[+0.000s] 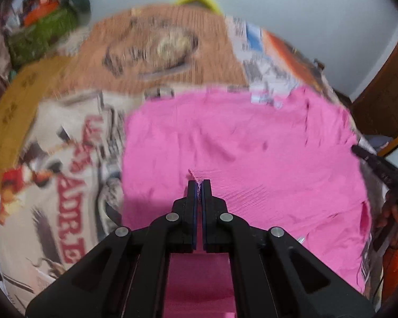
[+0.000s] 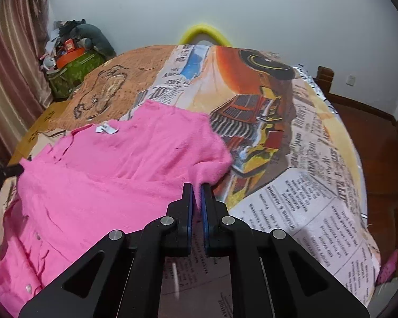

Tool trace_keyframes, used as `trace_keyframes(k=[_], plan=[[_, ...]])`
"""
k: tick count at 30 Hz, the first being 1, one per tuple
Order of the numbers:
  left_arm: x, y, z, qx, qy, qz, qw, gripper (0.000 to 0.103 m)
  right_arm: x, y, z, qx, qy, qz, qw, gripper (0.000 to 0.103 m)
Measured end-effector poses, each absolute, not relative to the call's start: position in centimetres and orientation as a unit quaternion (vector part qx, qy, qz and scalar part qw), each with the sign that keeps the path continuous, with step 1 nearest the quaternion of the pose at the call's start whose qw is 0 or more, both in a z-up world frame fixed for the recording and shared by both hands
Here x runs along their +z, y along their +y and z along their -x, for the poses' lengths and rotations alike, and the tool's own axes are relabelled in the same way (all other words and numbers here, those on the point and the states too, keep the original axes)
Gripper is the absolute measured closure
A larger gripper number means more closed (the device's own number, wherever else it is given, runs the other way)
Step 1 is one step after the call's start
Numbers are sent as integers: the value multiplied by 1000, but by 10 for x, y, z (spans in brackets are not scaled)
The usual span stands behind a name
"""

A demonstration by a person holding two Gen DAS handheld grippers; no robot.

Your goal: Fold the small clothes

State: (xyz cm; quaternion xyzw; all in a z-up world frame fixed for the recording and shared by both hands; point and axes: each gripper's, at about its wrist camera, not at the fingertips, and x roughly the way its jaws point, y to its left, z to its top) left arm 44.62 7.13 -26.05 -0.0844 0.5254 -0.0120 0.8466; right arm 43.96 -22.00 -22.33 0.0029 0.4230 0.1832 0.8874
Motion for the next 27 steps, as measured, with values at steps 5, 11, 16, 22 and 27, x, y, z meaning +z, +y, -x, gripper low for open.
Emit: trace_keyframes(k=[5,11,16,22,27], plan=[[-256,68,-436,0,525,65,849,77,-208,-222,-422,190,419,1,888,97],[-244,59,-416,-24,515,60,855,56,-195,-214,-394,229,411,-3,882,72],[-265,50,-411,-17,543,30,839,56,-212,-193,-377,254,434,27,864,72],[-269,65,-394,15,542,4,840,49,-222,-195,-361,242,439,49,864,66],[-258,79,-366,26,542,-9,840,49,-213,-210,-346,230,451,45,861,66]])
